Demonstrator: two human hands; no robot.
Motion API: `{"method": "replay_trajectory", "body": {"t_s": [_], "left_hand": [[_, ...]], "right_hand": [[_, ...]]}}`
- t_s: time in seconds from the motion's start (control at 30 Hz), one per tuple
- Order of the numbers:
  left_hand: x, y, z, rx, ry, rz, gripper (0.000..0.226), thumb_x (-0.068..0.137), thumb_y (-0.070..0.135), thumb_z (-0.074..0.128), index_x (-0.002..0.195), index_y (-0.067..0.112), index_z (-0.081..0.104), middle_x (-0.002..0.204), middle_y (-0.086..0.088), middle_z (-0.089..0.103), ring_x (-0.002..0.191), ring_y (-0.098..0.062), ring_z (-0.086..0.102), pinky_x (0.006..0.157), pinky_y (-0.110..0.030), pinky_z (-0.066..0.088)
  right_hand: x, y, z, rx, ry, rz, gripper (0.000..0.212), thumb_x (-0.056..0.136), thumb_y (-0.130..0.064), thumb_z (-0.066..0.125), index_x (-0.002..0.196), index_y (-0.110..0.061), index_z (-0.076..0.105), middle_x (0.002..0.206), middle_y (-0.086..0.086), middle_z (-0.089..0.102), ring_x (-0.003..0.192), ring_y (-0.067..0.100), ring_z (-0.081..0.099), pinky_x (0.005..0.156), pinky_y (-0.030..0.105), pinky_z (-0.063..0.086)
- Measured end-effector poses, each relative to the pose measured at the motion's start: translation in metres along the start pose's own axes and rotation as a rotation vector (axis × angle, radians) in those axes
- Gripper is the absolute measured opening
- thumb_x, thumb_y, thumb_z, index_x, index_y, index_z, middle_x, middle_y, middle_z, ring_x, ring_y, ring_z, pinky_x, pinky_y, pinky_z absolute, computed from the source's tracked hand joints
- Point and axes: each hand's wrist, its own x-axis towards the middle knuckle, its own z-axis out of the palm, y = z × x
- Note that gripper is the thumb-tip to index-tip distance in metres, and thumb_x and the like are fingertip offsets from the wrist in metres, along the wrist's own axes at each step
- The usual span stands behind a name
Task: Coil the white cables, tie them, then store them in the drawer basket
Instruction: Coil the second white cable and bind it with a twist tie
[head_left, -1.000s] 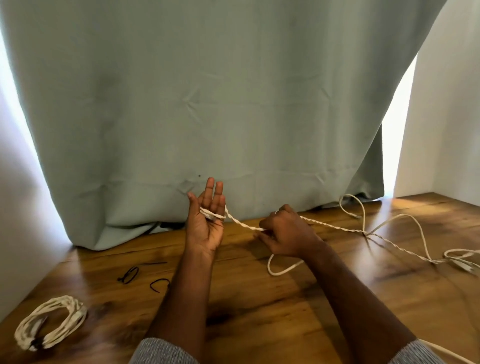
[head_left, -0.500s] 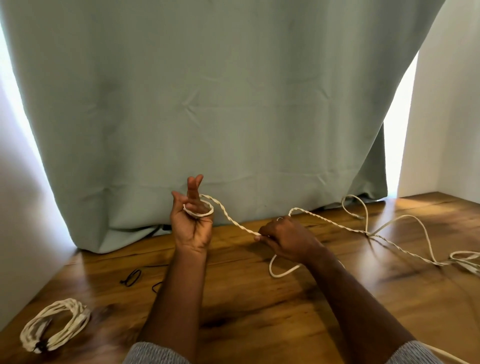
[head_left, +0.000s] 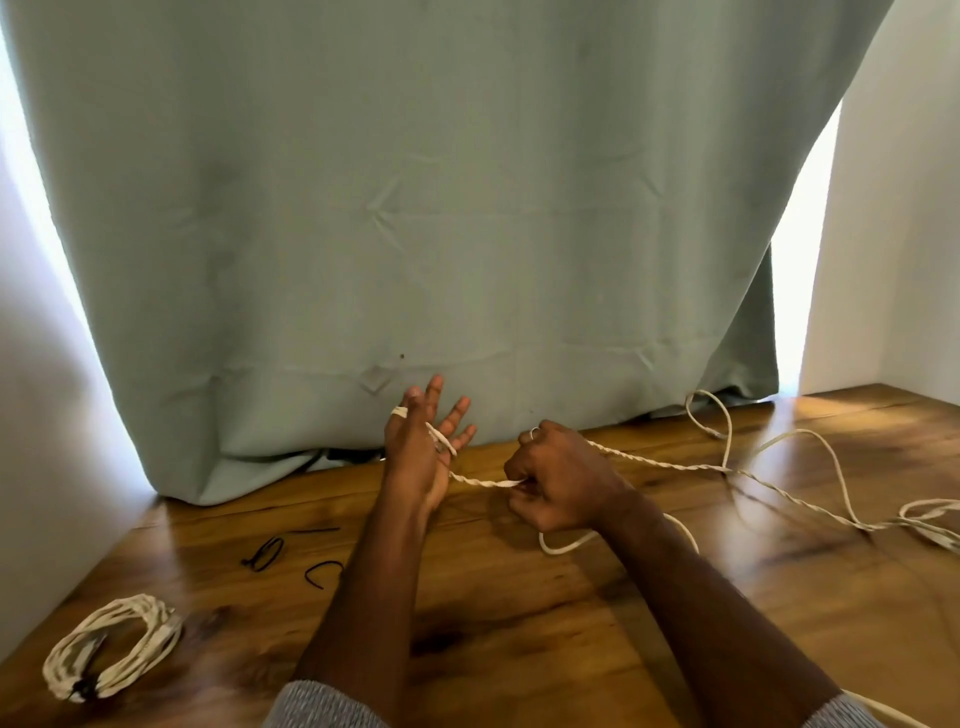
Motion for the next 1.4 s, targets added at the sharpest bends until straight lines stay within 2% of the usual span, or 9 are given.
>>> {"method": "replay_trajectory", "body": {"t_s": [0.13, 0.3, 0.47, 0.6, 0.73, 0.87, 1.0, 1.17, 1.4], "left_hand": [[-0.010, -0.013, -0.001, 0.346, -0.152, -0.137, 0.035, 0.103, 0.034, 0.044, 0.128, 0.009, 0.047, 0.109, -0.013, 0.073, 0.089, -0.032, 0.073, 0.071, -0.042, 0.061], [-0.026, -0.022, -0.003, 0.821, -0.405, -0.345, 0.056, 0.099, 0.057, 0.040, 0.088, 0.008, 0.066, 0.062, -0.011, 0.051, 0.036, -0.014, 0.041, 0.033, -0.019, 0.030], [-0.029, -0.035, -0.004, 0.647, -0.790, -0.763, 0.093, 0.086, 0.082, 0.020, 0.085, -0.002, 0.061, 0.045, -0.001, 0.033, 0.030, -0.006, 0.022, 0.033, -0.016, 0.016], [-0.033, -0.033, -0.006, 0.450, -0.969, -0.782, 0.057, 0.088, 0.063, 0.058, 0.077, 0.007, 0.057, 0.043, 0.007, 0.031, 0.030, 0.000, 0.025, 0.038, -0.017, 0.016], [-0.034, -0.035, -0.008, 0.272, -1.038, -0.803, 0.037, 0.095, 0.041, 0.060, 0.073, 0.012, 0.055, 0.042, 0.008, 0.031, 0.028, 0.000, 0.025, 0.040, -0.013, 0.023], [-0.028, -0.031, -0.008, -0.053, -1.119, -0.835, 0.044, 0.103, 0.043, 0.041, 0.076, 0.012, 0.058, 0.040, 0.007, 0.022, 0.028, -0.004, 0.015, 0.038, -0.021, 0.011], [-0.026, -0.035, -0.012, -0.154, -1.094, -0.895, 0.064, 0.095, 0.066, 0.036, 0.071, 0.011, 0.057, 0.040, 0.005, 0.030, 0.027, -0.005, 0.017, 0.038, -0.019, 0.011], [-0.024, -0.041, -0.015, -0.061, -0.953, -0.876, 0.073, 0.094, 0.071, 0.020, 0.066, 0.012, 0.052, 0.037, 0.005, 0.032, 0.027, -0.007, 0.014, 0.037, -0.019, 0.012], [-0.024, -0.041, -0.015, -0.014, -0.941, -0.714, 0.041, 0.096, 0.047, 0.056, 0.069, 0.016, 0.052, 0.044, 0.006, 0.026, 0.031, -0.007, 0.021, 0.039, -0.022, 0.018]], "right_hand": [[-0.004, 0.003, -0.007, 0.146, 0.084, 0.029, 0.016, 0.082, -0.032, 0.065, 0.077, -0.018, 0.071, 0.066, -0.005, 0.063, 0.061, 0.008, 0.049, 0.059, 0.029, 0.047], [-0.019, 0.023, -0.021, 0.354, 0.238, 0.174, 0.026, 0.086, -0.041, 0.075, 0.094, -0.016, 0.077, 0.078, -0.013, 0.068, 0.064, 0.002, 0.060, 0.059, 0.016, 0.047], [-0.024, 0.035, -0.019, 0.321, 0.194, 0.298, 0.039, 0.078, -0.058, 0.073, 0.080, -0.019, 0.078, 0.058, -0.020, 0.058, 0.052, 0.001, 0.055, 0.050, 0.021, 0.039], [-0.030, 0.045, -0.009, 0.342, 0.179, 0.413, 0.048, 0.076, -0.070, 0.067, 0.074, -0.023, 0.077, 0.061, -0.009, 0.067, 0.053, 0.009, 0.059, 0.052, 0.036, 0.049], [-0.031, 0.043, -0.007, 0.471, 0.094, 0.393, 0.005, 0.086, -0.028, 0.076, 0.083, -0.025, 0.079, 0.075, -0.011, 0.074, 0.071, 0.008, 0.068, 0.068, 0.041, 0.057], [-0.025, 0.029, -0.022, 0.819, -0.014, 0.369, 0.024, 0.089, -0.004, 0.062, 0.110, -0.003, 0.074, 0.093, -0.001, 0.074, 0.084, 0.003, 0.069, 0.074, 0.020, 0.051], [-0.019, 0.019, -0.021, 0.924, -0.071, 0.379, 0.025, 0.101, -0.012, 0.057, 0.120, -0.002, 0.071, 0.090, -0.006, 0.075, 0.079, -0.004, 0.066, 0.070, 0.011, 0.047], [-0.017, 0.019, -0.012, 0.938, -0.023, 0.411, 0.022, 0.100, -0.026, 0.060, 0.101, -0.013, 0.077, 0.089, 0.007, 0.076, 0.084, 0.016, 0.069, 0.079, 0.034, 0.051], [-0.021, 0.022, -0.014, 0.938, -0.028, 0.483, 0.026, 0.104, -0.022, 0.053, 0.100, -0.008, 0.075, 0.079, -0.002, 0.072, 0.071, 0.000, 0.061, 0.063, 0.012, 0.043]]}}
